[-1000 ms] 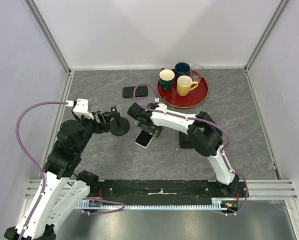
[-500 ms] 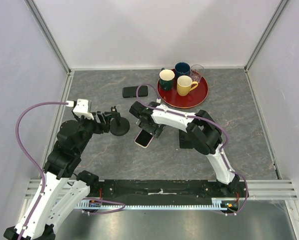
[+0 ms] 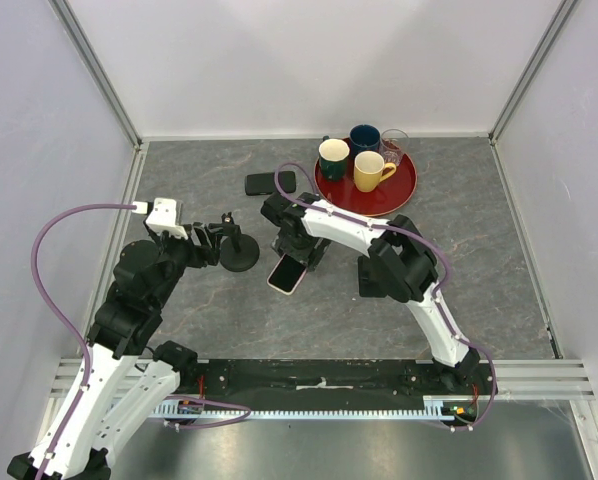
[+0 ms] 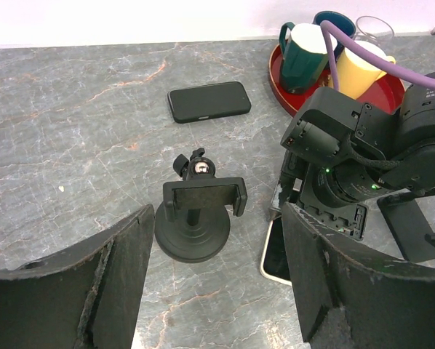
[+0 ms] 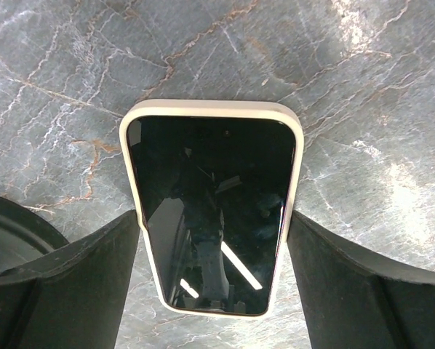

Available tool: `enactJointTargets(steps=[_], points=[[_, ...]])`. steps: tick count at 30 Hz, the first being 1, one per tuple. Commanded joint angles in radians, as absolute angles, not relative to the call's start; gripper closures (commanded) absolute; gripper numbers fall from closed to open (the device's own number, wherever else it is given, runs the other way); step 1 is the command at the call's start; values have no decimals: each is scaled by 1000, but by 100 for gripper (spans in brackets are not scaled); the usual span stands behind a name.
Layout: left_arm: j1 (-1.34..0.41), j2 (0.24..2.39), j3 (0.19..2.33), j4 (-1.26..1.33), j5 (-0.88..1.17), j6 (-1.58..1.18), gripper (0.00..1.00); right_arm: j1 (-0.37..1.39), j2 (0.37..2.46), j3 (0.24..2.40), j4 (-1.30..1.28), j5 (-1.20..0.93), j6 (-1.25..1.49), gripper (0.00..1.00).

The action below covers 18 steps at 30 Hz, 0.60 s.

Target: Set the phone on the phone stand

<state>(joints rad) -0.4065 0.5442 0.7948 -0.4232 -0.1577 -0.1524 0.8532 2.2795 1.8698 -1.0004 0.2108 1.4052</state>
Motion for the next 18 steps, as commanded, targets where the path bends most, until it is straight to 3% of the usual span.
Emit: enactJointTargets(steps=[1, 5, 7, 9, 13, 18], points=[[-411, 543, 793, -396, -184, -167, 24, 867, 2352, 1868, -1009, 236, 1443, 17], [-411, 543, 796, -394, -173, -167, 24, 881, 2353, 1845, -1020, 275, 1467, 30], [-411, 546, 795, -396, -176, -166, 24, 882, 2373, 1855, -1019, 264, 1424, 46], [-411, 548, 796, -399, -181, -166, 24, 882, 2394, 1890, -1022, 262, 1388, 56], [-411, 549, 795, -399, -186, -164, 24, 882, 2385, 1894, -1023, 267, 1368, 100], [-411, 551, 796, -396, -170, -166, 25, 897, 2332, 1888, -1025, 334, 1356, 100]])
